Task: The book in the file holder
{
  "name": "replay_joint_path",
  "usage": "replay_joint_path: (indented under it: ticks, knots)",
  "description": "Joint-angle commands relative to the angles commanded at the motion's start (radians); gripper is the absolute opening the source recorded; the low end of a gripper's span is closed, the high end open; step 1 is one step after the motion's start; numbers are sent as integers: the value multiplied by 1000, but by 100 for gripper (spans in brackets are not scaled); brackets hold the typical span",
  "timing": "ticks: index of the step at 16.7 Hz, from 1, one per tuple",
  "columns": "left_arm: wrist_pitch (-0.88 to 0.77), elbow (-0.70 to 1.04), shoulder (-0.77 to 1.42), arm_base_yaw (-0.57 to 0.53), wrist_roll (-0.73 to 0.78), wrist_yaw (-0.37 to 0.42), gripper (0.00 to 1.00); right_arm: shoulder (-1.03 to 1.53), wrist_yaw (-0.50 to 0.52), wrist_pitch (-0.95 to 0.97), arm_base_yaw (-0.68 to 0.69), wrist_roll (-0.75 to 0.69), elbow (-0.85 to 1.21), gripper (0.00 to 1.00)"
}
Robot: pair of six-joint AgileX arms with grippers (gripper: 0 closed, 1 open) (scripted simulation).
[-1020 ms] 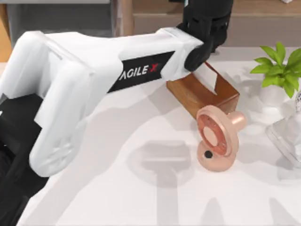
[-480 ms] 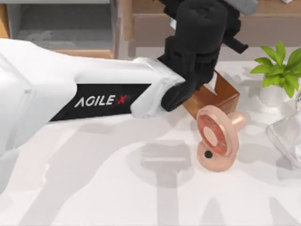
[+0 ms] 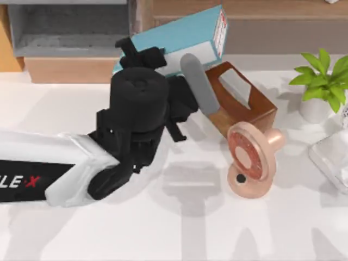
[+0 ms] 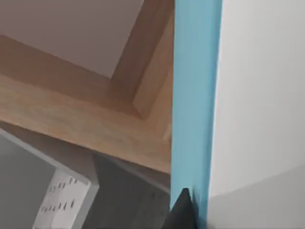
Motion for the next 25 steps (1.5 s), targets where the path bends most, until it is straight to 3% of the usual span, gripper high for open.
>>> replay_joint_path:
  ticks: [5,11,14,25]
  knots:
    - [40,-169,-69,250,277,127,0,0,0,0,0,0,0,100]
    - [83,-85,37,497,505,301,0,0,0,0,0,0,0,100]
    - [91,-44,91,535,537,336,0,0,0,0,0,0,0,100]
    - [82,46,165,550,539,347,0,0,0,0,0,0,0,100]
